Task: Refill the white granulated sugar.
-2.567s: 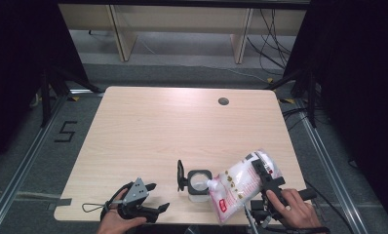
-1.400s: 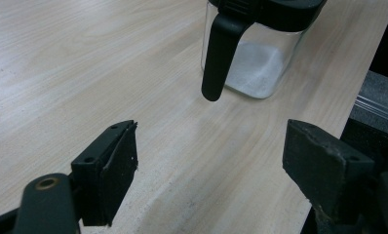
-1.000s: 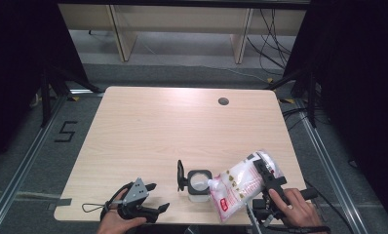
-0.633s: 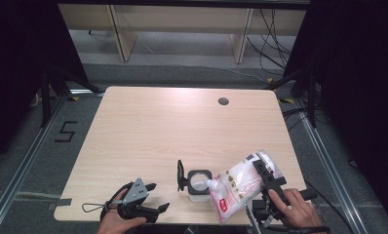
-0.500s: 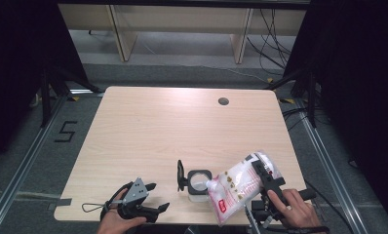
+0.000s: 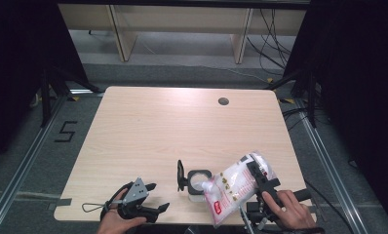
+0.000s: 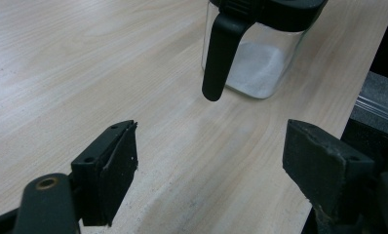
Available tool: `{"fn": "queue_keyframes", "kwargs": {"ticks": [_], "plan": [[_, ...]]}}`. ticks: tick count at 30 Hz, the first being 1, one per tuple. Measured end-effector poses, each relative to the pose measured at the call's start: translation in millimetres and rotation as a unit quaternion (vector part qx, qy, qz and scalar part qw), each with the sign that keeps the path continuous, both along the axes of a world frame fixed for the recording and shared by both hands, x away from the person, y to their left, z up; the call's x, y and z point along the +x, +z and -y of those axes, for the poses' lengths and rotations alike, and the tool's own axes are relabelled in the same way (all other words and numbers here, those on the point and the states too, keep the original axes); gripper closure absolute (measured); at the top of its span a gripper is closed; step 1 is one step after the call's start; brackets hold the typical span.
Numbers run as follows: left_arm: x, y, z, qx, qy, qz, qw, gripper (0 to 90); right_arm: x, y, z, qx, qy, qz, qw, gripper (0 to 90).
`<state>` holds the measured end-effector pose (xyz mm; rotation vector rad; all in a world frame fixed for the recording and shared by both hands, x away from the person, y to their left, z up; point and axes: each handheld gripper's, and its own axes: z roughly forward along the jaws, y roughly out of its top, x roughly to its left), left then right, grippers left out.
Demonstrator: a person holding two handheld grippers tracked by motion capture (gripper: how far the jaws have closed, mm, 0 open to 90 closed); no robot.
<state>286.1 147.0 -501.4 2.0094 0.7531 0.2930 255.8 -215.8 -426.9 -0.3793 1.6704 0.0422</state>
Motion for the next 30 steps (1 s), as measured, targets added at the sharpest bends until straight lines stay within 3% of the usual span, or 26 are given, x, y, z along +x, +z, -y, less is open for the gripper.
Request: {"fn": "queue_keyframes", "kwargs": {"ticks": [1, 2, 3, 6, 7, 8, 9, 10, 11, 13, 15, 16, 18, 19, 20, 21, 22, 25, 28, 29, 30], "plan": [[0.0, 0.0, 0.0, 0.001, -0.001, 0.001, 1.0, 20.0, -1.2, 0.0, -0.2, 0.001, -0.019, -0.007, 0.9998, 38.6], [0.2, 0.6, -0.4, 0.007, -0.003, 0.001, 1.0, 20.0, 1.6, -0.4, 0.1, 0.0, -0.005, 0.001, 1.0, 38.6], [-0.5, 0.3, -0.2, 0.004, 0.001, -0.003, 1.0, 20.0, 1.7, -1.9, 1.5, 0.011, -0.019, -0.01, 0.9997, 38.6], [1.6, 0.9, -1.5, 0.01, -0.008, 0.01, 0.9999, 20.1, 3.3, 0.3, 4.1, -0.006, -0.028, -0.02, 0.9994, 38.7], [0.2, -0.2, -0.3, 0.001, -0.001, 0.0, 1.0, 20.0, 2.8, -2.9, 6.2, 0.013, -0.036, -0.026, 0.9989, 38.7], [-0.4, 0.4, -0.2, 0.004, 0.001, -0.003, 1.0, 20.0, 4.6, -2.7, 7.3, 0.015, -0.02, -0.017, 0.9995, 38.7], [-0.3, 0.5, -0.5, 0.004, 0.0, -0.002, 1.0, 20.0, 6.0, -0.8, 6.8, 0.001, -0.008, -0.011, 0.9999, 38.7], [0.2, 0.5, -0.8, 0.003, 0.0, 0.0, 1.0, 20.1, 5.3, -0.7, 7.2, -0.001, -0.011, -0.012, 0.9999, 38.7], [0.5, 1.1, -1.5, 0.008, -0.002, 0.004, 1.0, 20.0, 2.9, -2.6, 8.5, 0.013, -0.031, -0.025, 0.9991, 38.7], [-0.1, 1.0, -1.3, 0.007, -0.001, -0.002, 1.0, 20.0, 4.9, -4.5, 10.4, 0.025, -0.014, -0.019, 0.9994, 38.8], [-0.3, 1.0, -1.1, 0.007, 0.0, 0.0, 1.0, 20.0, 3.7, -3.7, 10.8, 0.022, -0.019, -0.027, 0.9992, 38.8], [-0.1, 0.9, -1.0, 0.005, 0.0, 0.0, 1.0, 20.0, 3.7, -5.1, 11.7, 0.033, -0.019, -0.029, 0.9988, 38.8], [-0.9, 1.4, -1.0, 0.006, 0.002, -0.001, 1.0, 20.0, 5.6, -4.8, 11.2, 0.023, -0.008, -0.027, 0.9993, 39.0], [-1.0, 1.3, -1.1, 0.007, 0.002, -0.001, 1.0, 20.0, 4.1, -9.0, 12.2, 0.045, -0.028, -0.041, 0.9978, 39.1], [-0.8, 1.4, -1.1, 0.007, 0.002, -0.001, 1.0, 20.0, 6.4, -8.6, 12.4, 0.038, -0.015, -0.037, 0.9985, 39.3], [0.3, 1.2, -1.3, 0.005, -0.003, 0.003, 1.0, 20.0, 5.4, -10.8, 13.5, 0.05, -0.027, -0.043, 0.9974, 39.4], [-0.2, 1.2, -1.0, 0.006, 0.0, 0.002, 1.0, 20.0, 8.1, -8.9, 13.3, 0.034, -0.008, -0.033, 0.9988, 39.4], [-0.4, 0.7, -0.4, 0.004, 0.0, -0.002, 1.0, 20.0, 6.3, -9.0, 12.5, 0.03, -0.024, -0.037, 0.9986, 39.6], [0.6, 1.2, -1.5, 0.006, -0.005, 0.004, 1.0, 20.0, 7.4, -11.5, 12.2, 0.034, -0.022, -0.034, 0.9986, 40.0], [-0.8, 1.5, -0.9, 0.007, 0.002, 0.0, 1.0, 20.0, 8.4, -8.9, 10.8, 0.011, -0.016, -0.029, 0.9994, 40.3], [0.0, 0.7, -1.0, 0.005, 0.0, 0.0, 1.0, 20.0, 7.9, -10.5, 10.1, 0.004, -0.022, -0.033, 0.9992, 40.7]]}}
